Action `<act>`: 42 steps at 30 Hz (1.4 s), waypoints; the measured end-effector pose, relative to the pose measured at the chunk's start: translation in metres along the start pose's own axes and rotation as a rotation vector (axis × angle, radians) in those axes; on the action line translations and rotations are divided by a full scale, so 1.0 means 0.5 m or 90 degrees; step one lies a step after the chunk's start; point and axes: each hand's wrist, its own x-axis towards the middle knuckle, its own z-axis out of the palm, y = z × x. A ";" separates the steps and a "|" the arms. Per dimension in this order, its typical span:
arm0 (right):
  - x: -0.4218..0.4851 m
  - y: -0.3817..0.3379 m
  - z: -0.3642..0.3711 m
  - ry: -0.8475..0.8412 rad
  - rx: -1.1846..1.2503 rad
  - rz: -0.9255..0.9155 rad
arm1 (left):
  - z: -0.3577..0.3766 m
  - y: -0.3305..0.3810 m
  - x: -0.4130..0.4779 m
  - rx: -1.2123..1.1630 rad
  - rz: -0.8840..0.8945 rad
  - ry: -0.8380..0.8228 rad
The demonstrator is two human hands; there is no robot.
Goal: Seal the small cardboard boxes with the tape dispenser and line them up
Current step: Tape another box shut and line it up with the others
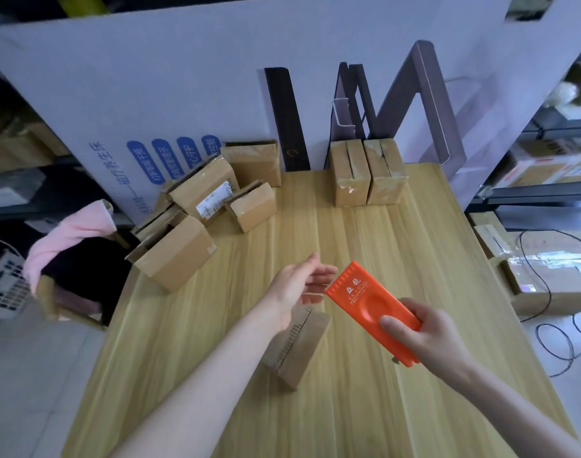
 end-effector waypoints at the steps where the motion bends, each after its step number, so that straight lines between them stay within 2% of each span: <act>1: -0.001 -0.003 0.001 0.004 -0.019 -0.005 | -0.002 0.012 -0.010 -0.005 0.020 -0.008; 11: 0.006 0.001 0.003 0.009 -0.098 -0.038 | -0.015 0.020 -0.050 0.092 0.109 0.012; 17: 0.001 -0.016 0.007 -0.015 -0.083 -0.064 | -0.021 0.023 -0.040 -0.021 0.038 0.026; 22: 0.007 -0.026 0.014 -0.009 -0.145 -0.082 | -0.022 0.031 -0.026 0.014 0.002 0.089; 29: 0.029 -0.071 0.044 -0.014 -0.270 -0.040 | -0.026 0.024 0.024 0.075 0.007 0.215; 33: 0.037 -0.093 0.052 -0.016 -0.338 -0.024 | -0.032 0.024 0.044 0.086 -0.001 0.235; 36: 0.036 -0.089 0.040 -0.018 -0.337 -0.014 | -0.043 0.025 0.053 0.097 0.002 0.244; 40: 0.013 -0.054 -0.016 -0.036 -0.270 0.042 | -0.104 0.009 0.063 0.092 -0.013 0.322; 42: -0.001 -0.029 -0.043 -0.045 -0.240 0.083 | -0.115 -0.015 0.065 0.109 -0.027 0.313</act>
